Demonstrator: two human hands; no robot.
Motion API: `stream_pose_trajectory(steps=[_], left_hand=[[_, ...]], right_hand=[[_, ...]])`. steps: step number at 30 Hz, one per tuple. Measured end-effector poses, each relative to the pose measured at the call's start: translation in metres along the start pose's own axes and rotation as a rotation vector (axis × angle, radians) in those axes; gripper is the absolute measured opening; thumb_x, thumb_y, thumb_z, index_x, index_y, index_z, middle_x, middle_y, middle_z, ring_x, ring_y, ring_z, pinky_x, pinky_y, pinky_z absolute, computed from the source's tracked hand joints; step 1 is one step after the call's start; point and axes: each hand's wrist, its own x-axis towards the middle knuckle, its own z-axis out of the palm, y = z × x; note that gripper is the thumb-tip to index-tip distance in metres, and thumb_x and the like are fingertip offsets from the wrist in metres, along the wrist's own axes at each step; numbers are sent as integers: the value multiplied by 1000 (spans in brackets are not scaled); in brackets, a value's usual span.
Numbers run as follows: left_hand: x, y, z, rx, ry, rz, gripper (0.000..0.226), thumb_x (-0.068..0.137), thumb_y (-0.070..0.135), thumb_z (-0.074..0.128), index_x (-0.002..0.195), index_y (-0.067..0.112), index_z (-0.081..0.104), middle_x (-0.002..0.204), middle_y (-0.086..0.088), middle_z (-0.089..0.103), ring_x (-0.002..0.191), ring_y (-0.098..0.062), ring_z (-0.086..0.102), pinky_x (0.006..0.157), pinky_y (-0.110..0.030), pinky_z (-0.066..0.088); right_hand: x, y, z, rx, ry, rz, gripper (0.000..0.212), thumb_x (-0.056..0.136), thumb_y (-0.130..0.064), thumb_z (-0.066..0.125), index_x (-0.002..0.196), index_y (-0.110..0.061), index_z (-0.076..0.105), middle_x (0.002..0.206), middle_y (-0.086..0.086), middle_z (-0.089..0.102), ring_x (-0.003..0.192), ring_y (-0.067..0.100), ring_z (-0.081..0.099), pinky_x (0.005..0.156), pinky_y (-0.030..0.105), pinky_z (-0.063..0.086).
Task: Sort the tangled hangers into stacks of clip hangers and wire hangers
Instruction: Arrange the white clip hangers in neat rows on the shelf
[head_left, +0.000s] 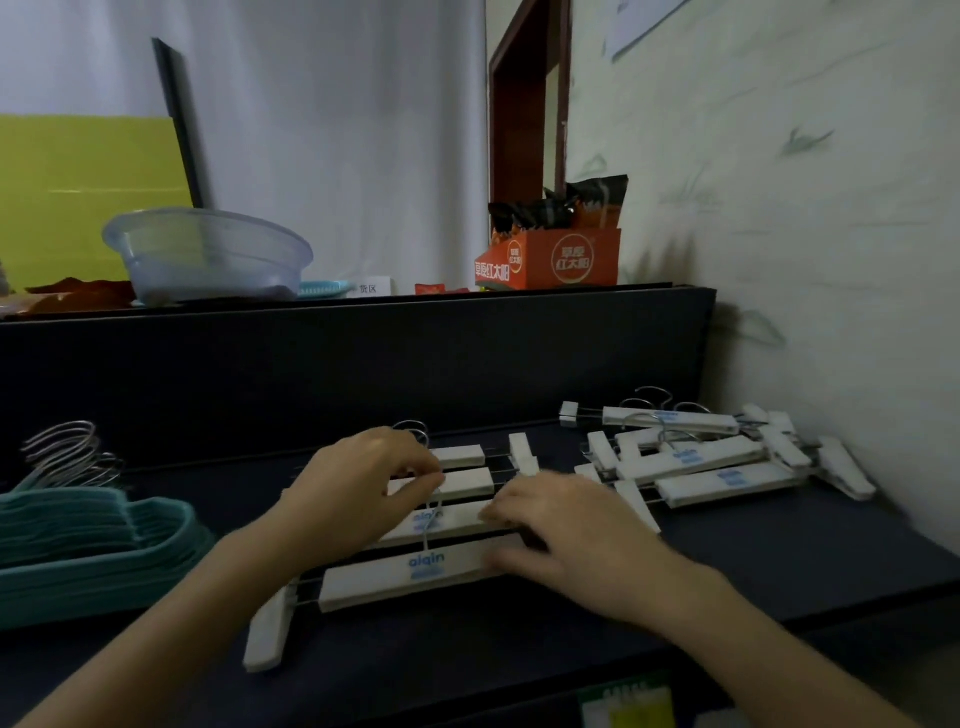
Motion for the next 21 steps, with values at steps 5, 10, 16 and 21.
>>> stream_pose_trajectory(steps=[5, 10, 16, 21], left_hand=[[36, 45, 18, -9, -45, 115, 27, 94, 38, 44, 109, 29, 63, 104, 14, 60, 96, -2, 50, 84, -25, 47], [86, 88, 48, -5, -148, 154, 30, 96, 32, 40, 116, 21, 60, 113, 5, 58, 98, -11, 50, 86, -33, 47], [134, 120, 83, 70, -288, 135, 38, 94, 39, 43, 125, 18, 52, 126, -1, 53, 110, -18, 52, 90, -37, 47], [150, 138, 104, 114, -372, 131, 40, 93, 42, 43, 120, 14, 55, 124, -6, 50, 109, -23, 51, 88, -38, 46]], right_hand=[[-10, 82, -53, 4, 50, 254, 26, 93, -39, 49, 114, -33, 62, 114, -13, 61, 104, 7, 56, 87, 29, 46], [-13, 189, -61, -39, 35, 543, 30, 95, -22, 49, 122, -19, 60, 125, 3, 62, 110, 21, 58, 92, 33, 46], [-6, 241, -42, -127, -276, 580, 32, 94, -33, 49, 120, -19, 59, 123, 6, 60, 102, 21, 56, 87, 33, 45], [5, 260, -30, -143, -271, 575, 26, 89, -43, 52, 99, -23, 66, 100, 1, 63, 88, 18, 59, 77, 34, 49]])
